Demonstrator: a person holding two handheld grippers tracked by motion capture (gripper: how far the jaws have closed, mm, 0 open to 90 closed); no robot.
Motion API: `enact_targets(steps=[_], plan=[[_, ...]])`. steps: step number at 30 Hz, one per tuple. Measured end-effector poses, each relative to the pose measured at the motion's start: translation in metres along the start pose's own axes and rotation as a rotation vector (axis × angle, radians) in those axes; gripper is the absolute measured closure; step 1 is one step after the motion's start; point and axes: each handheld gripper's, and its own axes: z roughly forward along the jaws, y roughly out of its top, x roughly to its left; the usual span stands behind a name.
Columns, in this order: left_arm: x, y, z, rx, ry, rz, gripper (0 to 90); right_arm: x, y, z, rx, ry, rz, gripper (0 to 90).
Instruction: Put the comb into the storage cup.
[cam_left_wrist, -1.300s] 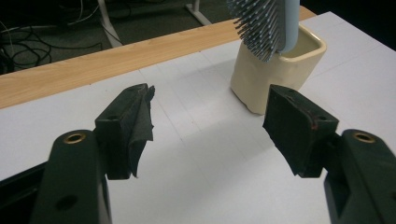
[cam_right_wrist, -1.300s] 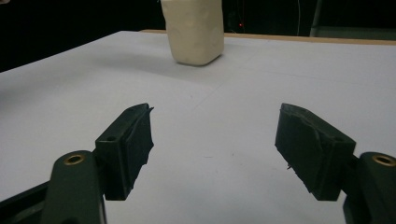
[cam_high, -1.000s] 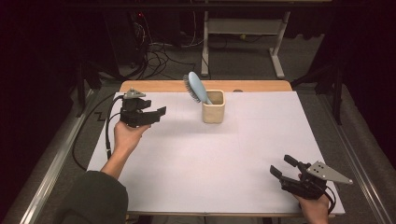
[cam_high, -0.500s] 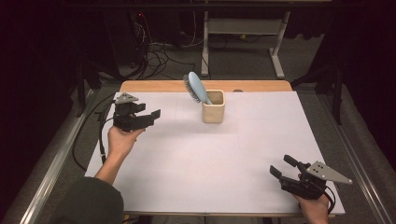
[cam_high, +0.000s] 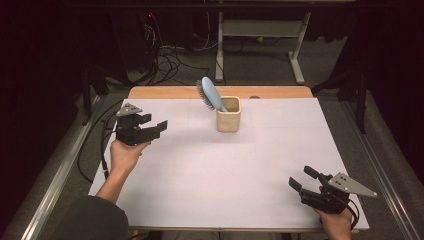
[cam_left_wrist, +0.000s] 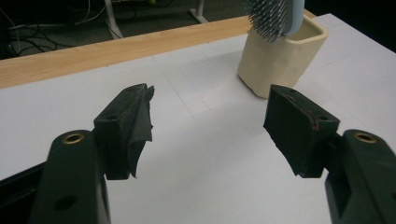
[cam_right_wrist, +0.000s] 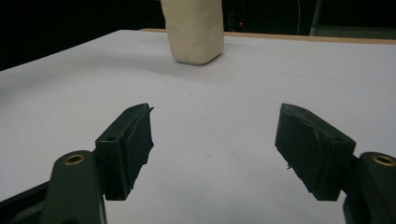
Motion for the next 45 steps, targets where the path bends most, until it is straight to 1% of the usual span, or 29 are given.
enact_targets(steps=[4, 9, 13, 24, 29, 33, 38, 42, 45], plan=[[0.000, -0.001, -0.003, 0.005, 0.004, 0.003, 32.4, 0.000, 0.000, -0.001, -0.007, 0.000, -0.001, 27.9], [-0.002, -0.002, -0.009, -0.010, -0.002, 0.011, 32.4, 0.000, 0.000, -0.001, -0.007, -0.001, 0.000, 27.8], [-0.003, -0.004, -0.012, -0.013, -0.007, 0.017, 32.3, 0.000, 0.000, -0.001, -0.008, -0.001, -0.001, 27.9], [-0.002, -0.016, -0.018, -0.019, -0.017, 0.008, 32.3, 0.000, 0.000, 0.000, -0.007, -0.002, -0.001, 27.9], [-0.001, -0.019, -0.025, -0.041, -0.014, -0.003, 32.3, 0.000, 0.000, -0.001, -0.010, -0.001, -0.002, 27.9], [0.003, -0.024, -0.032, -0.058, -0.015, -0.013, 32.3, 0.000, 0.000, 0.000, -0.001, 0.000, 0.000, 27.9], [0.004, -0.031, -0.040, -0.075, -0.016, -0.022, 32.2, 0.000, 0.000, 0.000, -0.004, 0.000, 0.000, 27.9], [0.002, -0.037, -0.046, -0.088, -0.019, -0.013, 31.5, 0.000, 0.000, 0.000, -0.005, -0.001, -0.001, 27.9], [0.002, -0.043, -0.050, -0.089, -0.021, -0.012, 31.4, 0.000, 0.000, 0.000, -0.007, -0.005, -0.002, 27.9]])
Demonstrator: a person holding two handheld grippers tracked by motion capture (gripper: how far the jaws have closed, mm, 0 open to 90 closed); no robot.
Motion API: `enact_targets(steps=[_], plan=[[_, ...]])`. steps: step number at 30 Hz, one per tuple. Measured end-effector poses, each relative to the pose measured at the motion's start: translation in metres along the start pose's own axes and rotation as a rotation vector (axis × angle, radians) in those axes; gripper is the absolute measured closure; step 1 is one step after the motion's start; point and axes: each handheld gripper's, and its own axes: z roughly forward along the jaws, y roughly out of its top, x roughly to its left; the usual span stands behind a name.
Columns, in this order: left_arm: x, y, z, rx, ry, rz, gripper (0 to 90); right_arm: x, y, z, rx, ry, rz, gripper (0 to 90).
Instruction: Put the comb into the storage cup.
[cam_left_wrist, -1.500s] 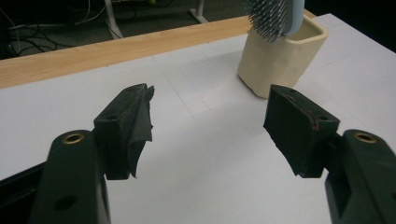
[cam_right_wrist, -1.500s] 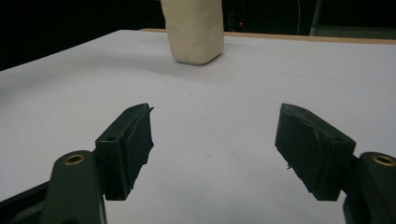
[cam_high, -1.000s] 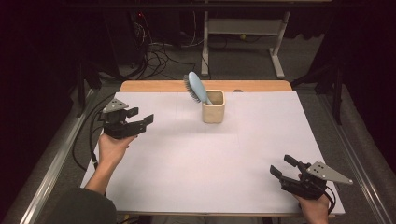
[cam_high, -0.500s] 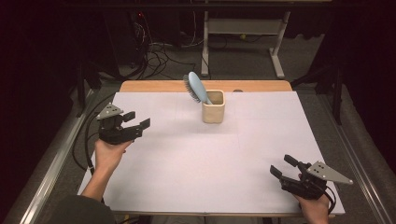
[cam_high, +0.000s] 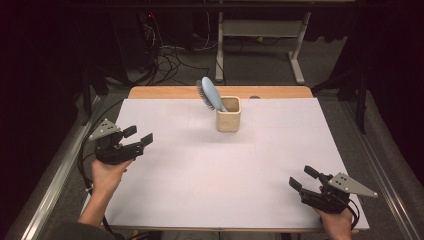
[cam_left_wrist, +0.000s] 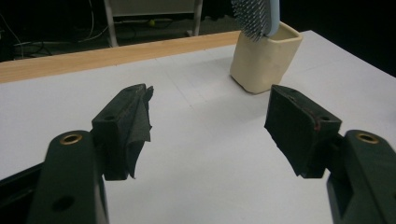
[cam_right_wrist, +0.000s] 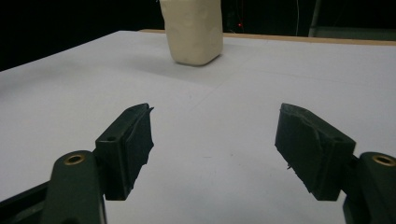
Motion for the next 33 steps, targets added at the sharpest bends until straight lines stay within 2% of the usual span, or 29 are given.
enact_targets(steps=[14, 33], plan=[[-0.003, -0.023, -0.010, -0.002, -0.015, -0.005, 30.6, -0.001, 0.000, 0.000, 0.003, -0.006, 0.003, 27.8], [-0.003, -0.049, -0.015, -0.011, -0.021, -0.015, 29.4, -0.001, 0.000, 0.000, 0.003, -0.008, 0.001, 27.9]])
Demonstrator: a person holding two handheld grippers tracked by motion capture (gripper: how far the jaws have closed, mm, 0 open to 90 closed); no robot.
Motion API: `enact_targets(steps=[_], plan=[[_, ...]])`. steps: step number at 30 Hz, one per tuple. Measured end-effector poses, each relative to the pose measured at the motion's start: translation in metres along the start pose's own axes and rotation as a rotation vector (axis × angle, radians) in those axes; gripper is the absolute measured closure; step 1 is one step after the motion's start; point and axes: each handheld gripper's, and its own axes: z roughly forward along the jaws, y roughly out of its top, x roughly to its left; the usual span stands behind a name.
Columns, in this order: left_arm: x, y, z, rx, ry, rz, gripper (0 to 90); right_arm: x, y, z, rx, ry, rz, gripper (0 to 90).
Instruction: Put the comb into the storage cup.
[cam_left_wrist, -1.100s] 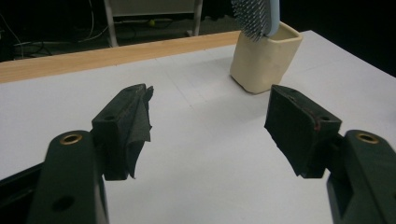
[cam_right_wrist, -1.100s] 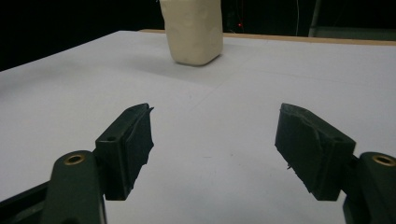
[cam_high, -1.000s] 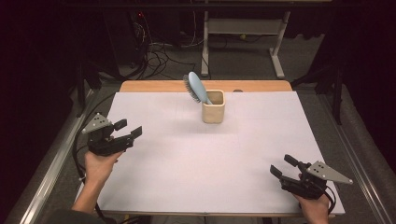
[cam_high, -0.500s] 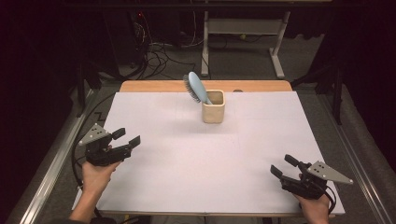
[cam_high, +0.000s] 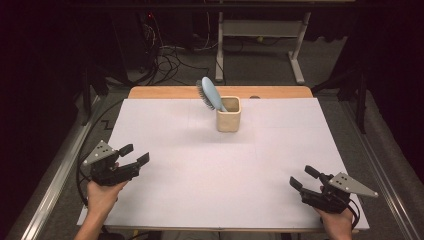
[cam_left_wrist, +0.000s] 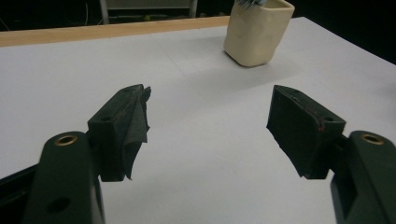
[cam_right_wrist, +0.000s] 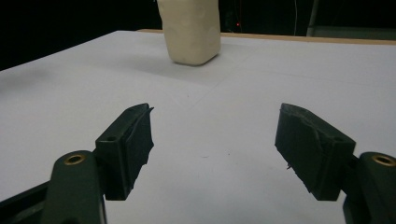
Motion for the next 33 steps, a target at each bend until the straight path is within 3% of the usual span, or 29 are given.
enact_targets(steps=[15, 19, 33], plan=[[-0.002, -0.013, 0.001, -0.005, -0.003, -0.004, 29.1, 0.001, 0.000, 0.001, 0.002, -0.001, -0.002, 27.9], [-0.004, -0.017, 0.002, -0.016, 0.015, -0.002, 30.1, 0.000, 0.000, 0.001, 0.003, -0.003, 0.001, 27.9], [-0.004, -0.030, 0.003, 0.003, 0.011, 0.002, 29.6, 0.000, 0.001, 0.000, -0.008, -0.001, 0.009, 27.8]])
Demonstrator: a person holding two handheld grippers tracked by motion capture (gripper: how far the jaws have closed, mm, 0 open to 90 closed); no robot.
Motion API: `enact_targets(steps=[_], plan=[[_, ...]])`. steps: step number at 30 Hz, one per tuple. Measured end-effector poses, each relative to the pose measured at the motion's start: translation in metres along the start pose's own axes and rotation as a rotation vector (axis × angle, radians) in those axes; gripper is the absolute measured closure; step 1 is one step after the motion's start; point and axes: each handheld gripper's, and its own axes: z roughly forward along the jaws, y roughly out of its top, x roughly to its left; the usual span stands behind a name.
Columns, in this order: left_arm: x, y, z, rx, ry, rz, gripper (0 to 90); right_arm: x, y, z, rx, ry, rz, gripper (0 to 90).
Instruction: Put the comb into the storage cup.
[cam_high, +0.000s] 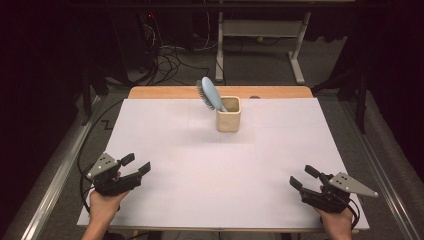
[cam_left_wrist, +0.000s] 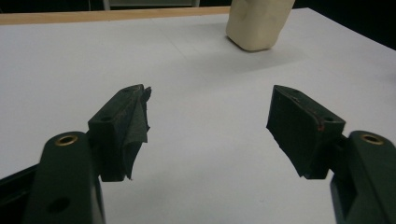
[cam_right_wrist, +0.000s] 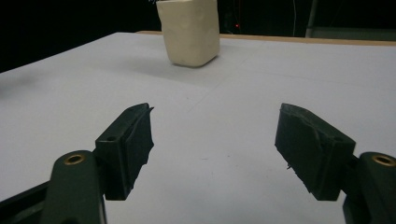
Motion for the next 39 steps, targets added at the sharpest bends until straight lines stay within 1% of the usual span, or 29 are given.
enact_targets(steps=[2, 8, 14, 19, 21, 22, 31, 33, 39], plan=[[0.000, -0.001, 0.000, -0.001, 0.010, -0.001, 29.9, -0.001, 0.000, -0.001, 0.000, -0.002, 0.005, 27.8], [0.000, -0.005, 0.002, -0.001, 0.015, 0.000, 30.4, 0.000, 0.000, 0.000, 0.001, -0.005, 0.003, 27.9], [0.000, -0.010, 0.004, 0.014, 0.017, 0.005, 30.4, 0.000, 0.000, 0.000, 0.000, -0.007, 0.003, 28.0], [-0.002, -0.014, 0.010, 0.034, 0.022, 0.012, 30.4, 0.000, 0.000, -0.001, 0.000, -0.004, -0.004, 28.1], [-0.003, -0.015, 0.011, 0.035, 0.021, 0.013, 30.4, 0.000, 0.000, -0.001, -0.001, -0.007, -0.002, 28.2], [-0.004, -0.015, 0.012, 0.035, 0.027, 0.013, 30.4, 0.000, 0.000, -0.001, -0.002, -0.007, -0.002, 28.1], [-0.002, -0.022, 0.014, 0.038, 0.031, -0.001, 30.5, 0.000, 0.000, -0.001, 0.004, -0.007, -0.002, 28.2], [-0.001, -0.023, 0.015, 0.039, 0.042, -0.005, 30.4, 0.000, 0.000, 0.000, 0.007, -0.005, -0.005, 28.3], [-0.001, -0.027, 0.015, 0.043, 0.045, -0.016, 30.5, -0.001, 0.000, -0.001, 0.007, -0.007, -0.005, 28.4]])
